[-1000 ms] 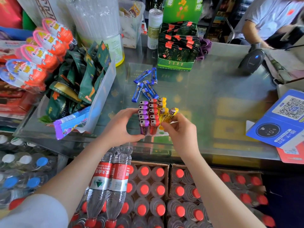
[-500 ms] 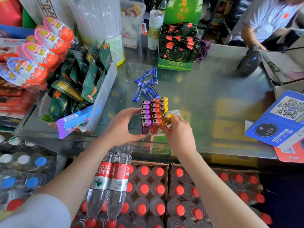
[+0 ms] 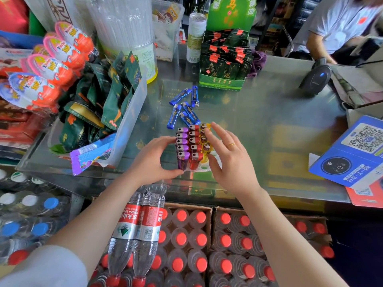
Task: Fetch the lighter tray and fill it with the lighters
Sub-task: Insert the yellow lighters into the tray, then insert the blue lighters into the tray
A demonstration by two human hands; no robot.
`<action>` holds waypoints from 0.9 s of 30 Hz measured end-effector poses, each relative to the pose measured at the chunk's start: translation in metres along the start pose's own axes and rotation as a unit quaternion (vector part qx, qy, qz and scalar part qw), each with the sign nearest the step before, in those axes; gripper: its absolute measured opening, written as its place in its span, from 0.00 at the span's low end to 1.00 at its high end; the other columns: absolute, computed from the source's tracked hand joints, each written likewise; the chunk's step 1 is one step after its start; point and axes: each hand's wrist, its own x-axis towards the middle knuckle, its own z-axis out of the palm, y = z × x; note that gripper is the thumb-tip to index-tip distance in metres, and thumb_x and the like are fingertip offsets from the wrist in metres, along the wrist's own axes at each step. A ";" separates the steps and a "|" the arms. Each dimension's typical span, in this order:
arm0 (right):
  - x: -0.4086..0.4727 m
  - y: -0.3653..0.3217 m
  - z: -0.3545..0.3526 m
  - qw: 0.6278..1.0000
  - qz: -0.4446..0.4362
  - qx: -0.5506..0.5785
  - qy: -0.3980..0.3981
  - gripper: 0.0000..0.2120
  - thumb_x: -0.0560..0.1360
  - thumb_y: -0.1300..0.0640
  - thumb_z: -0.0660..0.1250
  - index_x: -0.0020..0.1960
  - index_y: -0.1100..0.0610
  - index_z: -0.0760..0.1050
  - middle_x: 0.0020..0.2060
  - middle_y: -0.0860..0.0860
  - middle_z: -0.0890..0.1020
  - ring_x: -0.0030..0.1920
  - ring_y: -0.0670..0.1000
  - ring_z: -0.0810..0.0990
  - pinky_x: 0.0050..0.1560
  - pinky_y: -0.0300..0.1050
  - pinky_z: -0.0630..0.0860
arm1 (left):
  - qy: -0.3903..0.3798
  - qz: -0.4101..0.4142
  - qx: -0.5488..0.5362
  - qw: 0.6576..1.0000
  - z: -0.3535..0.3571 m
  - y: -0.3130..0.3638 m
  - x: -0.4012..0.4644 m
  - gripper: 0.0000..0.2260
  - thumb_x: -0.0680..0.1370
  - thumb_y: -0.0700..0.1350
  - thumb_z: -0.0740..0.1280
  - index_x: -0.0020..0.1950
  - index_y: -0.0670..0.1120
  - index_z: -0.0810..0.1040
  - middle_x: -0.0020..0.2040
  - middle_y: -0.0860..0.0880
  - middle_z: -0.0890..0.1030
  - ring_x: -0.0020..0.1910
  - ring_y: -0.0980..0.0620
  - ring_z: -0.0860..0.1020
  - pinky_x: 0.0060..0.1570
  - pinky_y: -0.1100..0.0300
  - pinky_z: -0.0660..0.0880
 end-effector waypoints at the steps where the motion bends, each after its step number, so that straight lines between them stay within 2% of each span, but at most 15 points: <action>1: 0.000 0.001 0.001 1.000 0.001 -0.004 0.006 0.25 0.71 0.61 0.63 0.68 0.56 0.65 0.69 0.57 0.68 0.64 0.60 0.70 0.55 0.57 0.75 | 0.000 -0.002 0.000 1.000 0.000 0.000 0.000 0.32 0.61 0.61 0.70 0.62 0.53 0.69 0.58 0.59 0.72 0.59 0.58 0.69 0.57 0.59 0.65; 4: -0.001 0.004 0.003 1.000 0.002 0.011 -0.001 0.27 0.72 0.58 0.62 0.70 0.55 0.62 0.70 0.56 0.66 0.66 0.59 0.69 0.58 0.54 0.73 | -0.001 -0.005 -0.001 1.000 0.001 -0.001 0.001 0.32 0.60 0.60 0.71 0.62 0.53 0.70 0.59 0.58 0.73 0.60 0.56 0.70 0.58 0.57 0.66; 6: -0.003 0.004 0.002 0.996 0.017 0.083 -0.017 0.30 0.71 0.58 0.62 0.71 0.55 0.58 0.71 0.54 0.64 0.67 0.56 0.67 0.61 0.48 0.70 | 0.001 -0.001 -0.002 1.000 0.000 0.000 0.001 0.32 0.60 0.59 0.70 0.62 0.52 0.70 0.58 0.58 0.73 0.60 0.55 0.70 0.58 0.58 0.66; 8: -0.005 0.005 0.002 0.989 0.035 0.141 -0.017 0.32 0.71 0.59 0.63 0.72 0.54 0.54 0.71 0.52 0.63 0.67 0.52 0.68 0.59 0.43 0.71 | 0.004 0.000 0.001 1.000 0.000 0.000 0.001 0.32 0.60 0.58 0.71 0.62 0.52 0.70 0.57 0.58 0.73 0.59 0.54 0.70 0.58 0.58 0.65; 10: -0.002 0.006 0.000 0.985 0.043 0.166 -0.012 0.32 0.70 0.62 0.62 0.71 0.53 0.55 0.70 0.51 0.65 0.65 0.51 0.69 0.56 0.39 0.70 | 0.006 0.003 0.010 1.000 -0.001 0.000 0.001 0.32 0.60 0.58 0.71 0.61 0.51 0.70 0.57 0.58 0.73 0.59 0.54 0.70 0.58 0.58 0.65; 14: 0.020 0.012 0.004 0.976 0.066 0.209 -0.010 0.26 0.66 0.66 0.57 0.65 0.57 0.67 0.63 0.54 0.71 0.60 0.52 0.72 0.56 0.41 0.70 | 0.005 0.002 0.030 1.000 -0.006 0.004 -0.001 0.31 0.61 0.52 0.74 0.62 0.48 0.70 0.55 0.57 0.71 0.58 0.57 0.68 0.57 0.64 0.62; 16: 0.038 0.019 0.011 0.970 0.107 0.216 0.012 0.20 0.70 0.68 0.55 0.60 0.59 0.71 0.58 0.55 0.75 0.57 0.52 0.74 0.56 0.40 0.70 | 0.018 0.002 0.035 0.999 -0.010 0.002 -0.005 0.30 0.61 0.54 0.72 0.61 0.48 0.71 0.54 0.57 0.71 0.56 0.59 0.67 0.55 0.68 0.61; 17: 0.049 0.024 0.016 0.969 0.132 0.208 0.017 0.17 0.73 0.68 0.55 0.59 0.59 0.73 0.57 0.55 0.76 0.57 0.52 0.74 0.56 0.39 0.69 | 0.024 -0.002 0.034 0.999 -0.011 0.000 -0.007 0.29 0.61 0.56 0.71 0.60 0.48 0.71 0.54 0.57 0.72 0.55 0.58 0.68 0.56 0.66 0.63; 19: 0.071 0.031 0.026 0.970 0.164 0.180 -0.006 0.15 0.77 0.66 0.54 0.59 0.59 0.74 0.58 0.56 0.77 0.59 0.52 0.74 0.57 0.37 0.66 | 0.028 -0.017 0.032 0.999 -0.013 -0.008 -0.012 0.29 0.62 0.56 0.71 0.60 0.49 0.71 0.56 0.55 0.74 0.57 0.55 0.70 0.58 0.59 0.66; 21: 0.091 0.034 0.036 0.973 0.164 0.152 -0.049 0.15 0.78 0.64 0.54 0.60 0.59 0.74 0.60 0.56 0.77 0.61 0.53 0.73 0.58 0.38 0.65 | 0.034 -0.024 0.026 0.999 -0.012 -0.012 -0.015 0.29 0.63 0.55 0.73 0.61 0.49 0.70 0.57 0.55 0.74 0.58 0.55 0.70 0.60 0.56 0.66; 23: 0.107 0.032 0.046 0.975 0.162 0.133 -0.075 0.14 0.78 0.62 0.56 0.61 0.60 0.73 0.60 0.57 0.77 0.60 0.56 0.73 0.60 0.43 0.67 | 0.044 -0.026 0.010 0.999 -0.013 -0.010 -0.017 0.30 0.63 0.55 0.72 0.62 0.49 0.69 0.56 0.58 0.71 0.57 0.60 0.68 0.59 0.59 0.65; 27: 0.127 0.027 0.056 0.966 0.212 0.122 -0.087 0.12 0.75 0.59 0.63 0.57 0.61 0.74 0.56 0.59 0.77 0.54 0.58 0.75 0.55 0.47 0.71 | 0.045 -0.032 -0.011 0.998 -0.014 -0.009 -0.018 0.32 0.63 0.57 0.68 0.64 0.48 0.67 0.55 0.62 0.68 0.58 0.63 0.64 0.58 0.69 0.60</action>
